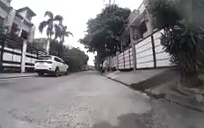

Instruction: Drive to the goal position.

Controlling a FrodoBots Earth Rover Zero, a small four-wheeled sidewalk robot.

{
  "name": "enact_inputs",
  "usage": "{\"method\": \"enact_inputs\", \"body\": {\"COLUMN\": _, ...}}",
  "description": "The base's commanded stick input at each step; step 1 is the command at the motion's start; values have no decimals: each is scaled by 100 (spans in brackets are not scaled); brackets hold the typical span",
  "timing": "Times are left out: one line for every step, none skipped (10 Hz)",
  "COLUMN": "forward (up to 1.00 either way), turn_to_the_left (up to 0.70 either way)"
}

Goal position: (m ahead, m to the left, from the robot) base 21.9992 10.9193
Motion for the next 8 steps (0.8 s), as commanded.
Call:
{"method": "enact_inputs", "body": {"forward": 70, "turn_to_the_left": 0}}
{"method": "enact_inputs", "body": {"forward": 70, "turn_to_the_left": 0}}
{"method": "enact_inputs", "body": {"forward": 70, "turn_to_the_left": 0}}
{"method": "enact_inputs", "body": {"forward": 70, "turn_to_the_left": 0}}
{"method": "enact_inputs", "body": {"forward": 70, "turn_to_the_left": 0}}
{"method": "enact_inputs", "body": {"forward": 70, "turn_to_the_left": 0}}
{"method": "enact_inputs", "body": {"forward": 70, "turn_to_the_left": 0}}
{"method": "enact_inputs", "body": {"forward": 70, "turn_to_the_left": 0}}
